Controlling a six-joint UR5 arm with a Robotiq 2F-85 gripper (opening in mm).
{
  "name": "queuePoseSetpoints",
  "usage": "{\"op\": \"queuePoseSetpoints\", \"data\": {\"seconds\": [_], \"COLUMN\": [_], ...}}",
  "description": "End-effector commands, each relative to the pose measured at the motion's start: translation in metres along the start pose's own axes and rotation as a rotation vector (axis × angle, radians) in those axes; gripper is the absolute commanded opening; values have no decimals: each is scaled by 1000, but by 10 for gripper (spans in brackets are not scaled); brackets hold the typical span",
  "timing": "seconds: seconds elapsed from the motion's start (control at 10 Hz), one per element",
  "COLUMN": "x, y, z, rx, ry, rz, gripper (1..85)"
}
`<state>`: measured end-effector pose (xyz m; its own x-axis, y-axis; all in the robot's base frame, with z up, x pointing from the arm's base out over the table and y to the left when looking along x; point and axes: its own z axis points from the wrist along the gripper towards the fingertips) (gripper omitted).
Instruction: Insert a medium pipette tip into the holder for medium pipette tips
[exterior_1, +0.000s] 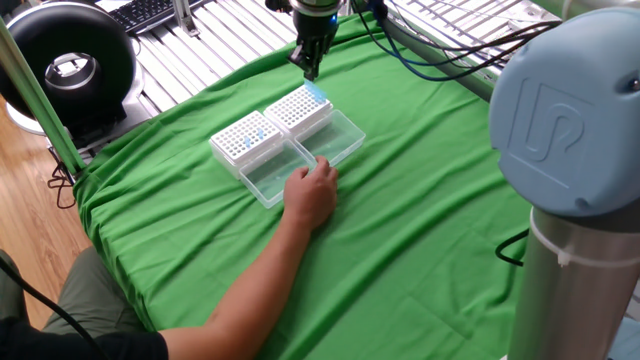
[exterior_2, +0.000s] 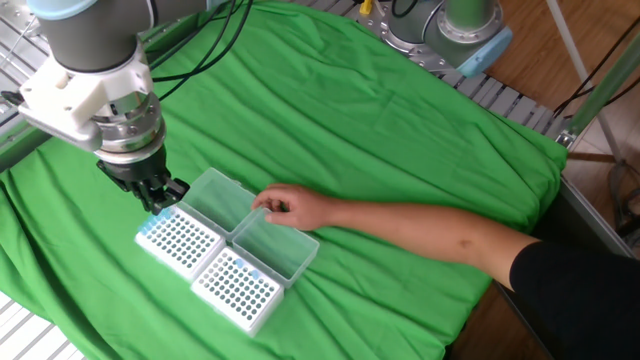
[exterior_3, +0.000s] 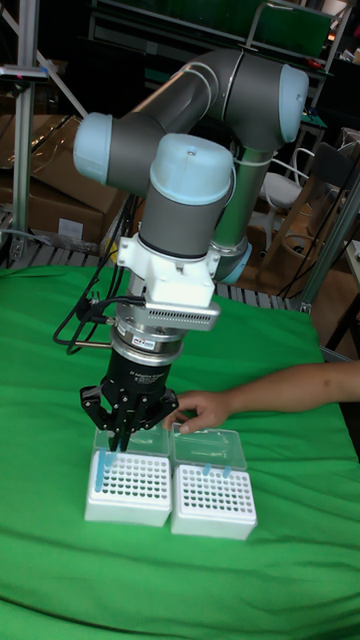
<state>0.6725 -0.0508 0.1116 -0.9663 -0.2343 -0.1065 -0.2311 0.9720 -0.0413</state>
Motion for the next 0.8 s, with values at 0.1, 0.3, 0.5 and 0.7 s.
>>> {"op": "queuePoseSetpoints", "data": {"seconds": [0.1, 0.3, 0.5, 0.7], "x": [1, 1, -1, 1], "y": [2, 2, 1, 0], "z": [1, 3, 9, 13], "rx": [-17, -18, -20, -19], "ry": [-13, -19, -36, -32], "rz": [7, 2, -3, -11], "gripper": [10, 10, 10, 27]}}
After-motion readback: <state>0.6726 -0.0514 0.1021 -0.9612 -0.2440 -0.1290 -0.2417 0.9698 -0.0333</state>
